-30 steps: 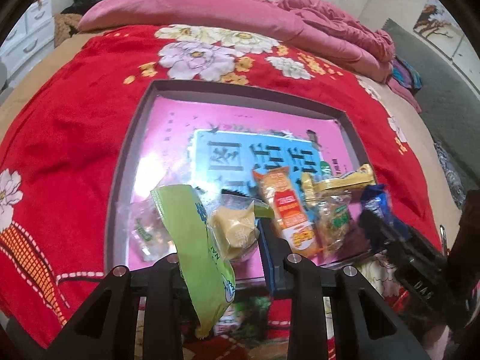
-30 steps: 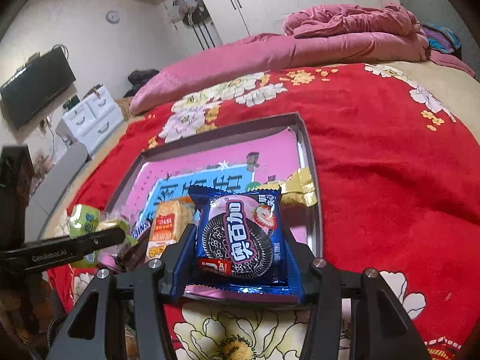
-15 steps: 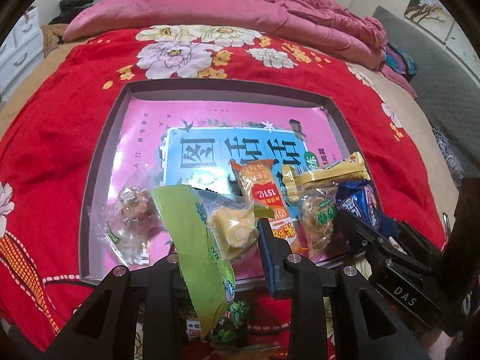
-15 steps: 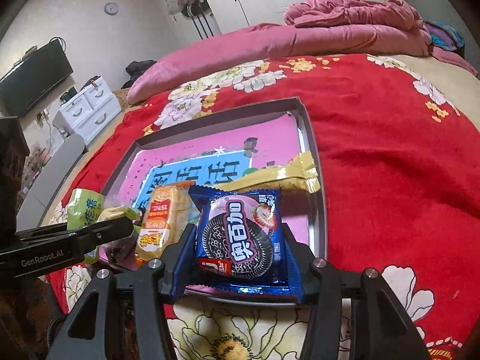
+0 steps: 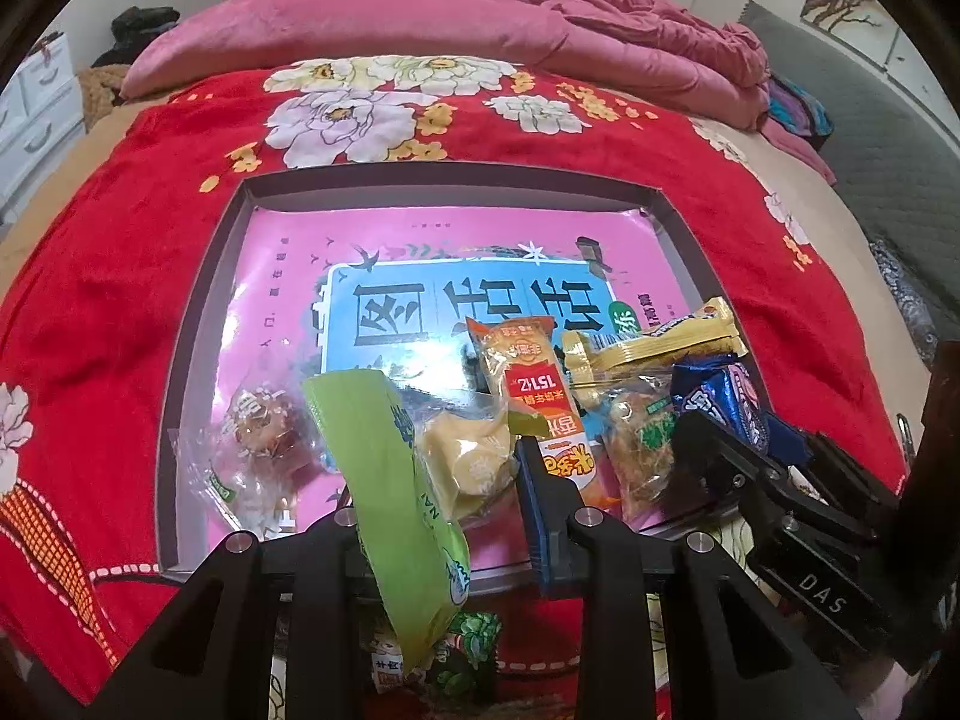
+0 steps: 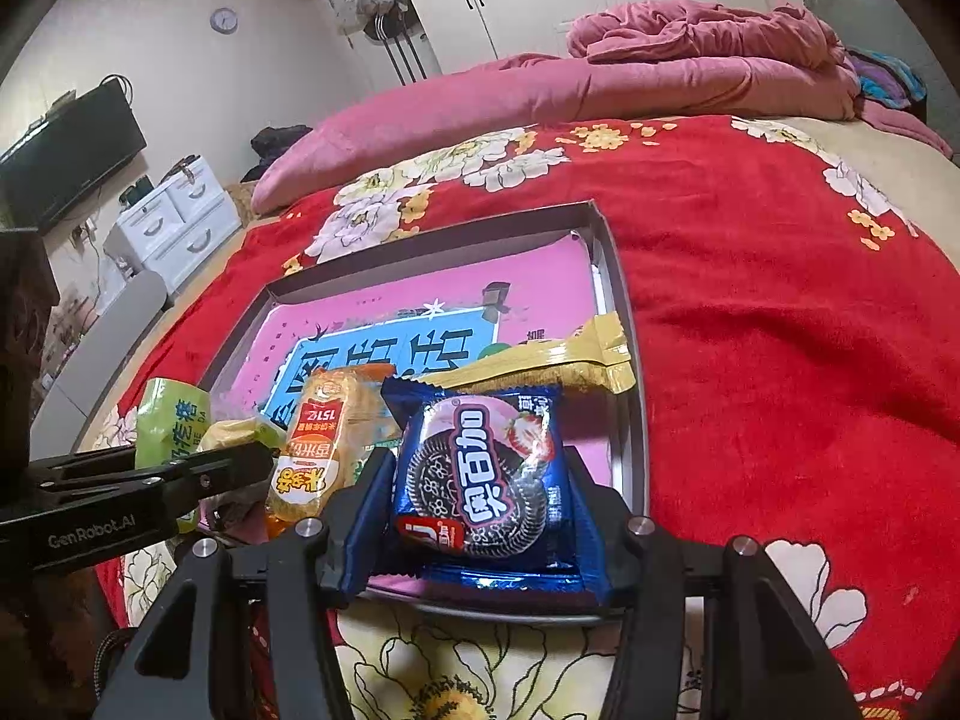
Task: Organize snacks
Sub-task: 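Lower and release the blue pack in the tray with the right tool while the left releases the green bar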
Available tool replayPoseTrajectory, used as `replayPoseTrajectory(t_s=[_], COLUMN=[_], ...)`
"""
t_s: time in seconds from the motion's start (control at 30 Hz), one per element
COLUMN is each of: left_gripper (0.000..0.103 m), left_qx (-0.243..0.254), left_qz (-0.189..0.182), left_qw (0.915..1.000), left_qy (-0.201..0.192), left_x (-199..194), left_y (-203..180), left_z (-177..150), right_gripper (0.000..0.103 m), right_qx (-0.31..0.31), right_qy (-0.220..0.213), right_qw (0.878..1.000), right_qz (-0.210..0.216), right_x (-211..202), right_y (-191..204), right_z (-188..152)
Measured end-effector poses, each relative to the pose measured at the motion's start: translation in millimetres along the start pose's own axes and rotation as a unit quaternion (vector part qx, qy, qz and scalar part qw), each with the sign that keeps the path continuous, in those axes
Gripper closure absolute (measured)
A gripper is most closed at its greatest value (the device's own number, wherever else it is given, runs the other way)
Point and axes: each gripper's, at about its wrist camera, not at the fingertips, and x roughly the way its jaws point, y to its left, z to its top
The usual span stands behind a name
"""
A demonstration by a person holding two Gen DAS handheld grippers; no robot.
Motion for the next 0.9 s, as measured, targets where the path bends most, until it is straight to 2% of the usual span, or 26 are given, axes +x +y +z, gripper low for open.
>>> replayPoseTrajectory(t_s=[0.43, 0.9], left_gripper=[0.071, 0.07], left_qx=[-0.009, -0.009], left_qz=[-0.008, -0.003], left_qw=[0.9999, 1.0], left_qy=[-0.002, 0.001], left_x=[-0.5, 2.8], left_y=[3.9, 5.8], left_z=[-1.0, -3.3], right_gripper=[0.047, 0.041], right_qx=[-0.002, -0.011], right_qy=[0.0, 0.0], right_qw=[1.0, 1.0], right_qz=[-0.005, -0.021], right_x=[0.7, -1.7], right_y=[-0.7, 1.6], right_z=[1.6, 3.2])
